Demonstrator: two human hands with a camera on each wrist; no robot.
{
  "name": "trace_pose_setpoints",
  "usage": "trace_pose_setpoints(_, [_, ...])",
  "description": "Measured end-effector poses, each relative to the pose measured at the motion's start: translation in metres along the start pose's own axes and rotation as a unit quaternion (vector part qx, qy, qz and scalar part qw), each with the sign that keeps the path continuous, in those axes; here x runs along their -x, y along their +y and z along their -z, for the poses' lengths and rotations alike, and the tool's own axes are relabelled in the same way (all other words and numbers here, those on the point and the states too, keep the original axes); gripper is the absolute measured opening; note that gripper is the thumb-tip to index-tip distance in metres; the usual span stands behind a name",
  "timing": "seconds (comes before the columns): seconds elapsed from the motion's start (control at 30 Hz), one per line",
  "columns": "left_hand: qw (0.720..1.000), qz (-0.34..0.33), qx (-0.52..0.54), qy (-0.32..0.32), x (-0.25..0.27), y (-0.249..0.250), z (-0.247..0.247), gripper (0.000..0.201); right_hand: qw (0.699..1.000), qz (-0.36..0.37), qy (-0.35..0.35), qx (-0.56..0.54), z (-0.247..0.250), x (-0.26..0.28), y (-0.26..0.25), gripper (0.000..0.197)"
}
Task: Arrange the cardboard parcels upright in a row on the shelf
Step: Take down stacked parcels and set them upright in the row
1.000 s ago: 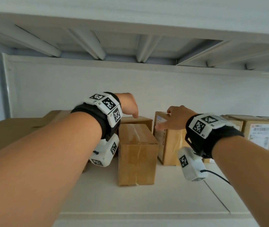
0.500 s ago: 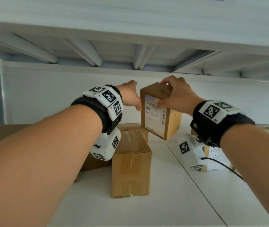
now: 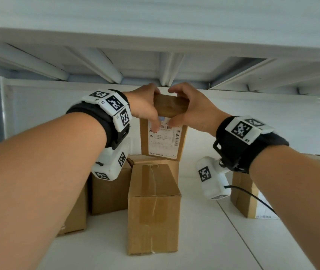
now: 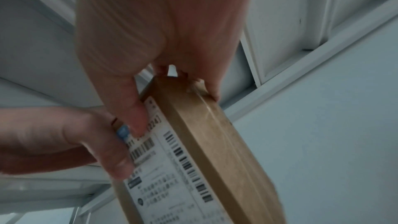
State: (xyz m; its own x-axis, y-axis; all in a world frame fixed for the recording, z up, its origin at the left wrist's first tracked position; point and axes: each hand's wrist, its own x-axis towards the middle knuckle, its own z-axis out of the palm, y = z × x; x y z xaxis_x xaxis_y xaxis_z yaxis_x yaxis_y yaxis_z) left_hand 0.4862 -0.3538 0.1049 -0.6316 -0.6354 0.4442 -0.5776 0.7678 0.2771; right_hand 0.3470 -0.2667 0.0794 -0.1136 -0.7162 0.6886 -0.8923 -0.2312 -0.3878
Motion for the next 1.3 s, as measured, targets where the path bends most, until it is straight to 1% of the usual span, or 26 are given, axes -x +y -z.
trace_pose_setpoints(0.03, [1.000,0.007,-0.007,0.019,-0.002,-0.003,0.001,0.100,0.998,-0.008,0.039,-0.051,-0.002,-0.004,0.003,0.070])
trace_pose_setpoints(0.07, [0.999,0.017,-0.012,0.043,-0.003,-0.006,0.002,0.103,0.989,-0.027,0.088,-0.115,-0.004,-0.007,0.007,0.063])
trace_pose_setpoints(0.1, [0.997,0.029,-0.015,0.065,-0.004,-0.009,0.003,0.106,0.974,-0.054,0.137,-0.172,-0.006,-0.011,0.012,0.053])
trace_pose_setpoints(0.13, [0.995,0.045,-0.018,0.084,-0.005,-0.013,0.004,0.107,0.963,-0.078,0.175,-0.191,-0.010,-0.015,0.020,0.039])
trace_pose_setpoints(0.17, [0.993,0.061,-0.022,0.097,-0.005,-0.015,0.005,0.108,0.963,-0.099,0.191,-0.160,-0.014,-0.017,0.027,0.025])
trace_pose_setpoints(0.2, [0.991,0.078,-0.028,0.104,-0.006,-0.018,0.006,0.109,0.974,-0.113,0.172,-0.098,-0.019,-0.019,0.035,0.020])
trace_pose_setpoints(0.23, [0.989,0.092,-0.033,0.108,-0.007,-0.021,0.006,0.109,0.986,-0.122,0.113,-0.031,-0.026,-0.019,0.042,0.026])
trace_pose_setpoints(0.27, [0.988,0.104,-0.036,0.110,-0.009,-0.024,0.005,0.109,0.992,-0.123,0.029,0.027,-0.035,-0.019,0.050,0.033])
trace_pose_setpoints(0.3, [0.987,0.112,-0.037,0.111,-0.011,-0.027,0.004,0.109,0.988,-0.122,-0.057,0.071,-0.045,-0.018,0.055,0.037])
trace_pose_setpoints(0.33, [0.986,0.118,-0.038,0.112,-0.013,-0.028,0.003,0.109,0.979,-0.118,-0.127,0.104,-0.053,-0.016,0.060,0.041])
trace_pose_setpoints(0.37, [0.986,0.121,-0.039,0.112,-0.015,-0.030,0.002,0.108,0.969,-0.119,-0.179,0.122,-0.061,-0.016,0.062,0.046])
trace_pose_setpoints(0.47, [0.985,0.126,-0.043,0.113,-0.020,-0.032,0.000,0.108,0.937,-0.129,-0.285,0.154,-0.079,-0.021,0.063,0.062])
trace_pose_setpoints(0.53, [0.984,0.129,-0.048,0.115,-0.021,-0.033,-0.001,0.107,0.921,-0.118,-0.320,0.190,-0.091,-0.024,0.064,0.067])
trace_pose_setpoints(0.57, [0.984,0.129,-0.049,0.116,-0.022,-0.034,-0.002,0.107,0.915,-0.109,-0.329,0.208,-0.096,-0.024,0.064,0.066])
trace_pose_setpoints(0.63, [0.984,0.130,-0.049,0.114,-0.024,-0.036,-0.003,0.106,0.906,-0.091,-0.336,0.242,-0.101,-0.023,0.063,0.062])
trace_pose_setpoints(0.7, [0.984,0.131,-0.051,0.112,-0.024,-0.037,-0.003,0.106,0.891,-0.089,-0.342,0.284,-0.099,-0.021,0.064,0.062])
trace_pose_setpoints(0.77, [0.983,0.133,-0.056,0.110,-0.024,-0.038,-0.004,0.107,0.873,-0.103,-0.352,0.322,-0.094,-0.020,0.067,0.068])
trace_pose_setpoints(0.83, [0.983,0.133,-0.055,0.110,-0.023,-0.038,-0.004,0.107,0.865,-0.126,-0.354,0.332,-0.088,-0.018,0.070,0.075])
trace_pose_setpoints(0.9, [0.984,0.133,-0.050,0.110,-0.022,-0.037,-0.004,0.106,0.871,-0.166,-0.342,0.311,-0.084,-0.016,0.074,0.084])
trace_pose_setpoints(1.0, [0.984,0.134,-0.043,0.112,-0.020,-0.034,-0.004,0.106,0.878,-0.230,-0.294,0.300,-0.078,-0.009,0.080,0.107])
trace_pose_setpoints(1.03, [0.984,0.133,-0.039,0.112,-0.020,-0.033,-0.004,0.106,0.882,-0.245,-0.270,0.298,-0.075,-0.007,0.080,0.111])
trace_pose_setpoints(1.13, [0.984,0.132,-0.028,0.114,-0.017,-0.029,-0.002,0.107,0.897,-0.279,-0.200,0.277,-0.061,0.000,0.088,0.113])
trace_pose_setpoints(1.17, [0.984,0.132,-0.025,0.114,-0.016,-0.028,-0.002,0.107,0.898,-0.297,-0.189,0.263,-0.057,0.004,0.089,0.120])
trace_pose_setpoints(1.23, [0.985,0.131,-0.020,0.114,-0.015,-0.024,-0.003,0.110,0.897,-0.335,-0.192,0.216,-0.054,0.015,0.093,0.140])
trace_pose_setpoints(1.3, [0.985,0.128,-0.018,0.112,-0.013,-0.020,-0.007,0.115,0.896,-0.354,-0.202,0.174,-0.054,0.025,0.092,0.151])
